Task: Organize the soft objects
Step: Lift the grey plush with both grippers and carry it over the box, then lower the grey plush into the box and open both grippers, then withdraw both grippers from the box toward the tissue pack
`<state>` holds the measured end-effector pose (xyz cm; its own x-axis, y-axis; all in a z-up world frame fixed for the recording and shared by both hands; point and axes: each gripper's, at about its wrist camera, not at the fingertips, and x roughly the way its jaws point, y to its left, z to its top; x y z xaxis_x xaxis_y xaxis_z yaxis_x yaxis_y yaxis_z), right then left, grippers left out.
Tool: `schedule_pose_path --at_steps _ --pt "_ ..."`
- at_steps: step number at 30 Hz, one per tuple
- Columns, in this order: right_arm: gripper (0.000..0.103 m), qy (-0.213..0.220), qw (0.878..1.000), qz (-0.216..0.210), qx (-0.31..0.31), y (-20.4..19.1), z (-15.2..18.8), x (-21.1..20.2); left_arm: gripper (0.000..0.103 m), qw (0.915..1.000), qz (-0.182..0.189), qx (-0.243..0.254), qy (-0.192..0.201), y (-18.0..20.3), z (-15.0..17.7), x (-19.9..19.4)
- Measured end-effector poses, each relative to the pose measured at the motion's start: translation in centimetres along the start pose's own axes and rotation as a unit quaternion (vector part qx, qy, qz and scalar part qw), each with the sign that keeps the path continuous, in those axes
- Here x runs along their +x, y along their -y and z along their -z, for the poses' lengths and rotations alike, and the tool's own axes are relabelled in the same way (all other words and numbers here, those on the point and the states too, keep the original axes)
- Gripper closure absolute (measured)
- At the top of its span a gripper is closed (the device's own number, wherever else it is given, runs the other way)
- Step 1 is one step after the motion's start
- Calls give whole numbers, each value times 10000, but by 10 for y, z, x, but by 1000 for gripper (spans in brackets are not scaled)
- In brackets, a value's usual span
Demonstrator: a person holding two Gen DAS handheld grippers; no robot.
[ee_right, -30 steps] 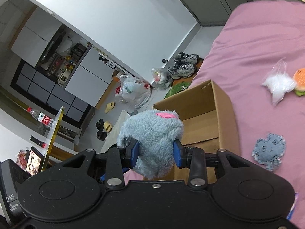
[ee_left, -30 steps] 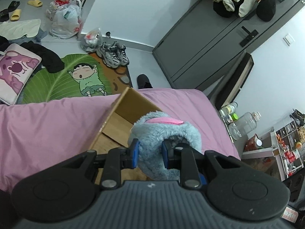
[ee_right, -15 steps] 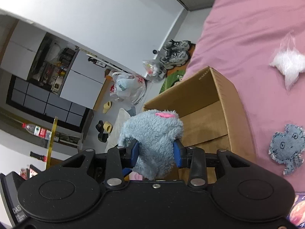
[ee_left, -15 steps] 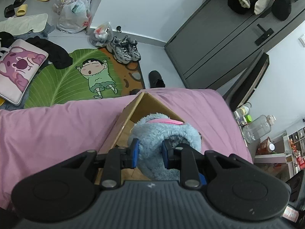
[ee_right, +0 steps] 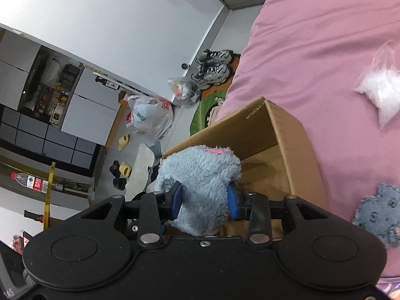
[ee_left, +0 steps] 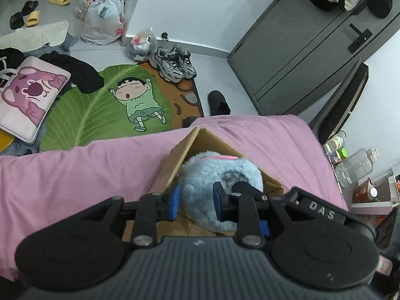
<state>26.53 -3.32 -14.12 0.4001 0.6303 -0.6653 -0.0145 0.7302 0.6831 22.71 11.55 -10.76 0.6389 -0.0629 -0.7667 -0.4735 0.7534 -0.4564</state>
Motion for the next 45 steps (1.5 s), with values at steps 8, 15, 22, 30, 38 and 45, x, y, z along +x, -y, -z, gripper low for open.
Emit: schedule_pose_path --at_steps 8,15,22,30,38,45 --pt "53 -114 9998 -71 -159 -6 -4 3 75 9998 -185 -29 -13 -4 -3 -8" --pt "40 -74 9993 -164 -342 -14 -2 -12 65 9996 -265 -51 63 -1 -2 -22" --pt "34 27 9985 -133 -533 -24 1 -32 42 9991 -324 -16 259 3 1 -41" --pt "21 317 9946 154 -977 -34 -3 -71 21 9962 -299 196 793 14 5 -72" --pt "9 564 9870 463 -1433 -34 -6 -114 21 9943 -179 426 964 31 12 -95" --pt "5 708 9836 682 -1511 -6 -9 -154 21 9944 -134 619 850 46 25 -107"
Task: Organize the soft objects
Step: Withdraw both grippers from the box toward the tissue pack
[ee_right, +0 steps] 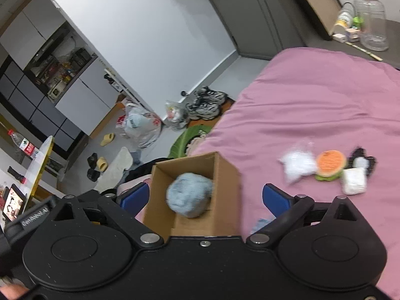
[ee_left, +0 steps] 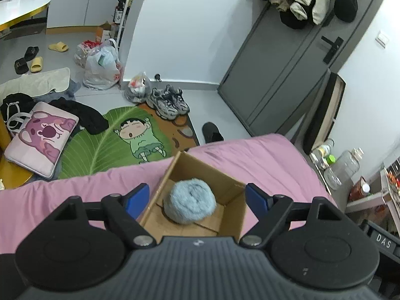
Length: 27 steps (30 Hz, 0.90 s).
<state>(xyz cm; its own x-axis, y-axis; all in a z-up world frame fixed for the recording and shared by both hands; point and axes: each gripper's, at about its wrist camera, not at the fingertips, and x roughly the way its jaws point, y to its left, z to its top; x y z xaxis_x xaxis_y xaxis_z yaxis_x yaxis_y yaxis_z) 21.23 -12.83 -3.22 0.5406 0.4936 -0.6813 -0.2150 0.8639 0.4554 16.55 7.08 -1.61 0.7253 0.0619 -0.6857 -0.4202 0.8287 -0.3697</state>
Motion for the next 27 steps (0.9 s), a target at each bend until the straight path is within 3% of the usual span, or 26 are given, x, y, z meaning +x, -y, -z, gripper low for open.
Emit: schedule_pose_path --at_steps 10,14,18,27 --pt "4 94 9999 72 110 34 6 -27 21 9989 -53 462 -103 25 18 -12" --pt "4 27 9999 109 101 43 15 -31 20 9979 -55 605 -212 36 26 -14" --pt "2 -21 9997 229 79 53 21 -38 13 9967 -68 762 -263 47 38 -15" --pt "0 -174 9989 177 391 80 36 -47 12 9923 30 1093 -584 70 71 -11"
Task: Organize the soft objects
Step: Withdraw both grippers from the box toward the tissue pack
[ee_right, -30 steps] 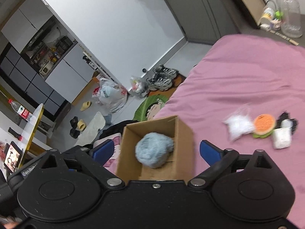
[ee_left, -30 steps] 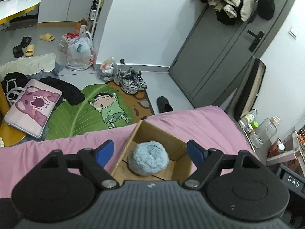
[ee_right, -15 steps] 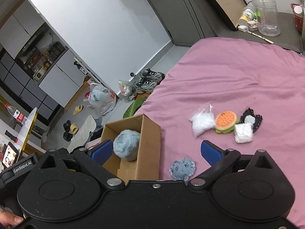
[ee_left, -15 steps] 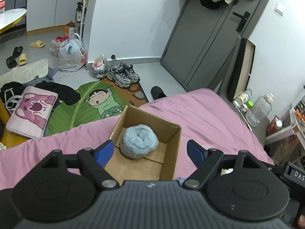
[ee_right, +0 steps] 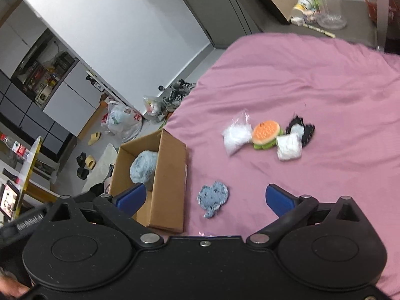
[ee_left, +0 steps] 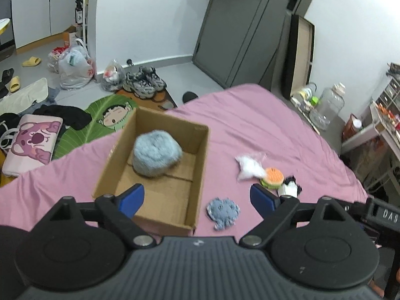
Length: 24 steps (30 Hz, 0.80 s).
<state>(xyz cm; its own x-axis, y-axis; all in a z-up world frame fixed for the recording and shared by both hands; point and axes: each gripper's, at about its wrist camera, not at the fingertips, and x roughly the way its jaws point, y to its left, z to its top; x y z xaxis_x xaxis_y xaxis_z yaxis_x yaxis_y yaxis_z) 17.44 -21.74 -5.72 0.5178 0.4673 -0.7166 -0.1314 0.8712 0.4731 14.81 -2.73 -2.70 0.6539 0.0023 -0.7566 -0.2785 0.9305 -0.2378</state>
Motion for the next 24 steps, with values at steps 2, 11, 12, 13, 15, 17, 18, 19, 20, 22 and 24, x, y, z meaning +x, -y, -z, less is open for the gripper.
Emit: schedule_pose_path --at_steps 2,11,12,13,15,17,18,19,20,22,24 --pt "0 -40 10000 -37 71 3 0 0 12 10000 -29 22 -75 5 7 4" --pt "0 -178 9997 102 164 13 6 8 12 9989 -82 -118 -444 14 41 25" --pt "0 -176 9996 106 185 15 6 8 12 9987 -84 -186 -461 13 45 26" --pt "0 -169 9996 104 210 17 5 7 12 9985 -73 -233 -486 13 49 28" --pt "0 -144 9995 81 267 20 5 5 13 9978 -101 -291 -583 13 56 34" --pt "0 -166 9994 53 290 22 5 6 13 9971 -171 -345 -650 14 62 38" --pt "0 -197 9994 44 265 22 6 6 13 9968 -198 -387 -668 15 65 40" --pt "0 -239 9994 39 230 22 6 8 13 9964 -222 -435 -690 15 67 42" --pt "0 -289 9994 43 195 21 7 9 13 9958 -256 -494 -722 15 69 44" --pt "0 -383 9992 63 119 20 9 13 13 9945 -344 -616 -769 15 73 49" --pt "0 -453 9989 96 43 18 11 17 13 9930 -440 -743 -804 16 78 56"
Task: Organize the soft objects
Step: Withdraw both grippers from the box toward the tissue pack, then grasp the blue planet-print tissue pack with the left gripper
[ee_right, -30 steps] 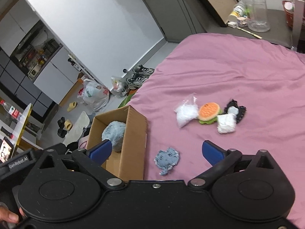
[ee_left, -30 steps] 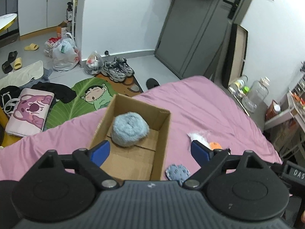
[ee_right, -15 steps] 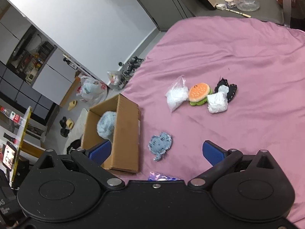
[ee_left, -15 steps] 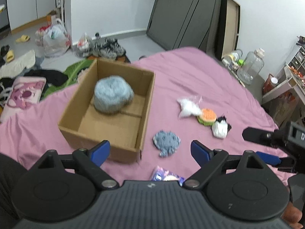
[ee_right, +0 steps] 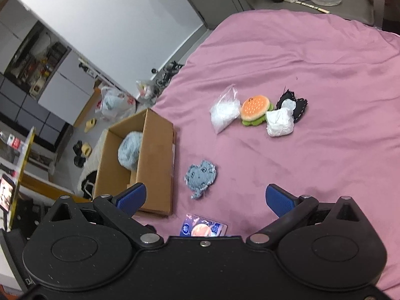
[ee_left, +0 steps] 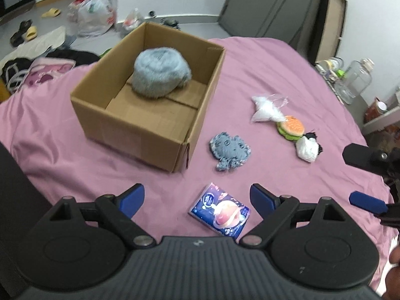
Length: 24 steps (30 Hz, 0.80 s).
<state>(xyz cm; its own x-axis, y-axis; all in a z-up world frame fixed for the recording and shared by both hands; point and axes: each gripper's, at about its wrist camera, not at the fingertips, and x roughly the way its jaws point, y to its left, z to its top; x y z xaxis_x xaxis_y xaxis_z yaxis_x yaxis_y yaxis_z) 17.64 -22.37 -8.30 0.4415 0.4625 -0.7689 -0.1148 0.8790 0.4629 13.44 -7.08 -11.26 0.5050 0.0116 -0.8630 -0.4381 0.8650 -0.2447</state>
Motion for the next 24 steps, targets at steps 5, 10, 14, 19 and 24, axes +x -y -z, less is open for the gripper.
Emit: schedule_pose_path --at_steps 5,10,14,19,24 --pt "0 -151 9998 77 -43 -1 4 10 13 9996 -131 -225 -70 5 8 13" --pt "0 -288 9995 101 -77 -2 6 18 13 9997 -30 49 -249 20 21 27" --pt "0 -272 9996 71 -45 1 4 17 13 9983 -2 409 -409 28 29 40" --pt "0 -274 9995 145 -11 4 2 19 13 9938 72 986 -501 33 36 53" --pt "0 -347 9992 188 -15 4 0 24 13 9896 79 1350 -500 37 40 62"
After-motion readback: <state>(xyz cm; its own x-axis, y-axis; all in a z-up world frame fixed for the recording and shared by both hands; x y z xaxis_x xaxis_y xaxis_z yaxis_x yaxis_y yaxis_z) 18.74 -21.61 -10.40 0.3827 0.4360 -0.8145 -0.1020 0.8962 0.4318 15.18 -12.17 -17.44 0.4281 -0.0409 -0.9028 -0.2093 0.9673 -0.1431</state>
